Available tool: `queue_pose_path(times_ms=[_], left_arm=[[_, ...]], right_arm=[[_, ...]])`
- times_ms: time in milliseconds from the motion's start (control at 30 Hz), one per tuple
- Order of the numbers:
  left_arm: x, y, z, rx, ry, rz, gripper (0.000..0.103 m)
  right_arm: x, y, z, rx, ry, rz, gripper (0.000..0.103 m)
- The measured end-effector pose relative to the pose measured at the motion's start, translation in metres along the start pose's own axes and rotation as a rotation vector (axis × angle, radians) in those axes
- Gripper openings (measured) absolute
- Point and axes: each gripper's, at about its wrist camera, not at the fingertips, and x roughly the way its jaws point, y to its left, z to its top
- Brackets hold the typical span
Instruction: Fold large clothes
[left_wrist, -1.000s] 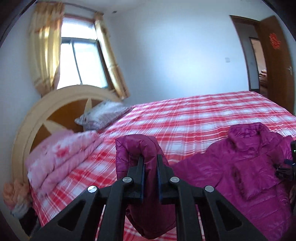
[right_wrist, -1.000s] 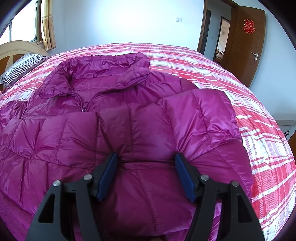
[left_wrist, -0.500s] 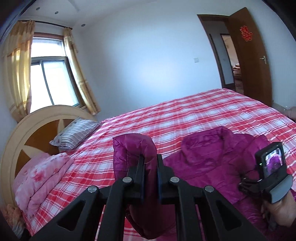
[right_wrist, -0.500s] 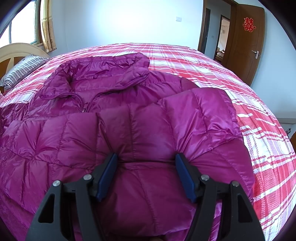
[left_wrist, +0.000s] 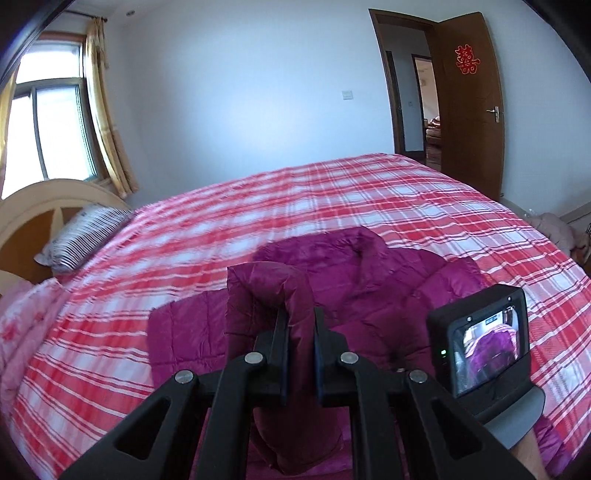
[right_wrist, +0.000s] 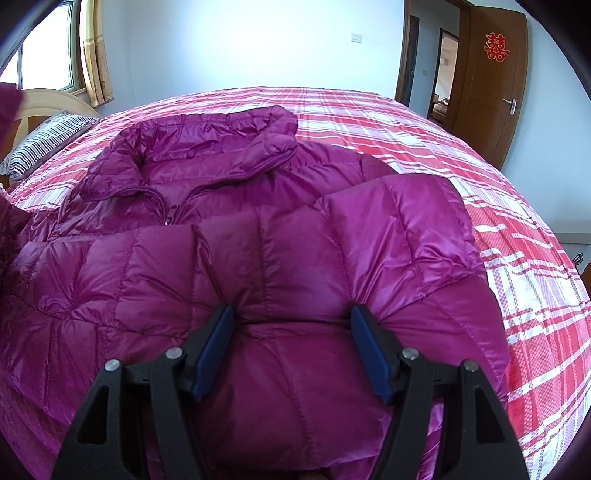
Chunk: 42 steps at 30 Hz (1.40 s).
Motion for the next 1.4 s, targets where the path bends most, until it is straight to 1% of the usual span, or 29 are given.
queue_pose_path(times_ms=[100, 133, 200, 233, 267, 300, 333, 400, 433, 500, 567, 600, 633, 667, 700, 733, 767, 833, 867, 933, 967, 1033, 1100, 1133, 1167, 1200, 1300, 1333, 1400], left_arm=[[0.012, -0.015, -0.001, -0.017, 0.039, -0.039, 0.018], [0.011, -0.02, 0.001, -0.017, 0.047, -0.048, 0.022], [-0.001, -0.024, 0.004, -0.011, 0.005, -0.073, 0.031], [-0.012, -0.026, 0.007, -0.002, -0.036, -0.077, 0.049], [-0.024, -0.025, 0.01, 0.003, -0.08, -0.078, 0.075], [-0.035, -0.023, 0.012, 0.002, -0.122, -0.075, 0.087], [-0.047, -0.017, 0.012, -0.001, -0.177, -0.068, 0.094], [-0.058, -0.002, 0.013, 0.004, -0.228, -0.036, 0.094], [-0.057, 0.01, 0.012, 0.003, -0.231, -0.008, 0.094], [-0.045, 0.033, 0.008, -0.018, -0.2, 0.056, 0.094], [-0.013, 0.069, -0.003, -0.062, -0.11, 0.18, 0.094], [0.003, 0.082, -0.01, -0.081, -0.06, 0.225, 0.094], [0.025, 0.097, -0.021, -0.106, 0.02, 0.263, 0.094], [0.038, 0.105, -0.03, -0.121, 0.076, 0.273, 0.094], [0.055, 0.116, -0.043, -0.144, 0.152, 0.276, 0.094], [0.065, 0.124, -0.053, -0.169, 0.192, 0.282, 0.094], [0.07, 0.131, -0.063, -0.193, 0.205, 0.286, 0.094], [0.07, 0.136, -0.07, -0.216, 0.203, 0.277, 0.094], [0.067, 0.138, -0.07, -0.219, 0.19, 0.275, 0.094], [0.061, 0.14, -0.064, -0.208, 0.149, 0.29, 0.094], [0.06, 0.142, -0.06, -0.203, 0.135, 0.296, 0.094], [0.063, 0.144, -0.047, -0.199, 0.112, 0.307, 0.094], [0.077, 0.146, -0.038, -0.192, 0.106, 0.303, 0.094], [0.08, 0.146, -0.035, -0.187, 0.109, 0.301, 0.094], [0.091, 0.143, -0.033, -0.169, 0.127, 0.291, 0.094], [0.099, 0.141, -0.032, -0.155, 0.142, 0.29, 0.094], [0.132, 0.131, -0.04, -0.104, 0.222, 0.291, 0.094], [0.139, 0.129, -0.044, -0.095, 0.242, 0.294, 0.094], [0.151, 0.128, -0.054, -0.102, 0.269, 0.285, 0.094]], right_arm=[[0.0, 0.0, 0.0, 0.001, -0.001, 0.0, 0.07], [0.0, 0.0, 0.0, 0.001, -0.001, -0.001, 0.07], [0.0, 0.0, 0.0, 0.002, -0.001, -0.003, 0.071], [0.0, 0.0, 0.0, 0.004, -0.001, -0.002, 0.071], [0.001, -0.001, 0.0, 0.005, -0.001, -0.001, 0.071], [0.001, -0.001, 0.0, 0.006, -0.001, 0.0, 0.071], [0.001, -0.001, 0.0, 0.009, -0.002, 0.003, 0.071], [0.0, -0.003, 0.0, 0.016, -0.003, 0.012, 0.072], [0.0, -0.004, 0.0, 0.019, -0.003, 0.018, 0.073], [0.0, -0.005, 0.0, 0.027, -0.004, 0.033, 0.075], [-0.001, -0.007, 0.0, 0.038, -0.009, 0.052, 0.078], [-0.002, -0.009, 0.001, 0.05, -0.011, 0.071, 0.08], [-0.002, -0.011, 0.001, 0.059, -0.011, 0.087, 0.082], [-0.003, -0.011, 0.002, 0.064, -0.013, 0.091, 0.082], [-0.008, -0.015, 0.003, 0.082, -0.023, 0.086, 0.082], [-0.016, -0.019, 0.005, 0.112, -0.04, 0.065, 0.082], [-0.024, -0.024, 0.008, 0.147, -0.06, 0.049, 0.082], [-0.054, -0.04, 0.016, 0.247, -0.13, -0.002, 0.082], [-0.073, -0.045, 0.021, 0.276, -0.187, -0.041, 0.082], [-0.102, -0.042, 0.032, 0.274, -0.277, -0.071, 0.084], [-0.115, -0.035, 0.037, 0.256, -0.32, -0.054, 0.084], [-0.128, -0.01, 0.045, 0.186, -0.358, 0.017, 0.084], [-0.124, 0.022, 0.048, 0.083, -0.343, 0.072, 0.082], [-0.115, 0.04, 0.048, 0.019, -0.308, 0.088, 0.079], [-0.106, 0.051, 0.045, -0.011, -0.272, 0.109, 0.074], [-0.089, 0.06, 0.042, -0.02, -0.217, 0.126, 0.064], [-0.054, 0.061, 0.028, -0.002, -0.102, 0.126, 0.064], [-0.04, 0.059, 0.023, 0.001, -0.068, 0.11, 0.064], [-0.032, 0.049, 0.012, -0.002, -0.052, 0.079, 0.065]])
